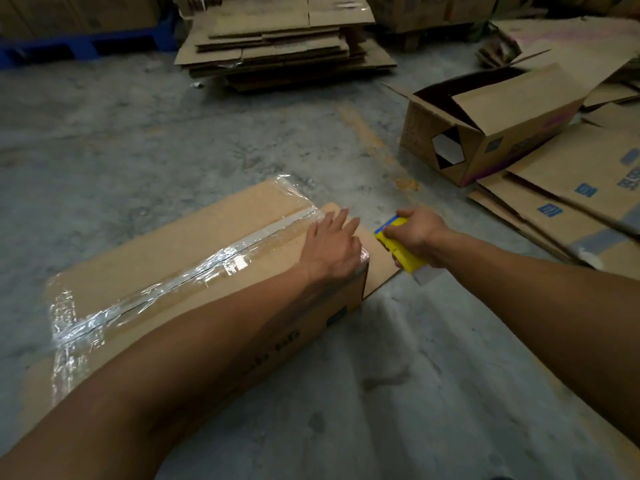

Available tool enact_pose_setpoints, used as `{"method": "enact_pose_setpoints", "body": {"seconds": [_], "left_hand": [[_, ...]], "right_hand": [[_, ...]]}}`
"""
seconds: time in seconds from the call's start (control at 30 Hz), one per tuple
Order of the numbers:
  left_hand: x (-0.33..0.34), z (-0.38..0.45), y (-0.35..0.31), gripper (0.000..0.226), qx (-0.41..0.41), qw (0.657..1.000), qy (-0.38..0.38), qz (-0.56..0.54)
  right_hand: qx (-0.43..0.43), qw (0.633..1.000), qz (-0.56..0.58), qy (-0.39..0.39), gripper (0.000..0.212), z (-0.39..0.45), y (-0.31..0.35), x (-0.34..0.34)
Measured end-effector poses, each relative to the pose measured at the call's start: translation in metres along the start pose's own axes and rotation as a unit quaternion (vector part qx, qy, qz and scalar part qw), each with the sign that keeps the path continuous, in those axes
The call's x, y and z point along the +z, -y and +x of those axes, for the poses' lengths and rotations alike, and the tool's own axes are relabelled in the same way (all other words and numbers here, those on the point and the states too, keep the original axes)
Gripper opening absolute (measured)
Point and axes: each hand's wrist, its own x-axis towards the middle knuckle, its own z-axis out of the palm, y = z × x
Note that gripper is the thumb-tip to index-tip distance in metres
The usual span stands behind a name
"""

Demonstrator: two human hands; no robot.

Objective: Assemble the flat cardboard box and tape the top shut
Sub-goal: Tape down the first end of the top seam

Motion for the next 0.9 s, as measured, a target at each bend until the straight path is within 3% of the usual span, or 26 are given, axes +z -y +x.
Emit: {"method": "enact_pose_setpoints", "body": {"seconds": [0.2,0.47,0.63,0.9], "left_hand": [[-0.033,-0.074,0.136,0.06,-0.089,0.994,0.023,0.064],[-0.072,-0.218,0.241,0.063,-0.208,0.976,-0.009,0.067],[-0.072,-0.252,0.25,0.068,-0.23,0.971,-0.023,0.067],[-0.068,-0.198,0.227,0.065,-0.192,0.978,0.0,0.085]], "right_hand": [[-0.128,0.987,-0.094,-0.03,0.069,-0.007,0.041,0.037],[-0.273,0.924,-0.265,-0.036,0.057,-0.04,0.073,0.094],[-0.318,0.922,-0.223,-0.003,0.061,-0.053,0.087,0.135],[-0.335,0.929,-0.153,0.018,0.061,-0.058,0.099,0.159]]}}
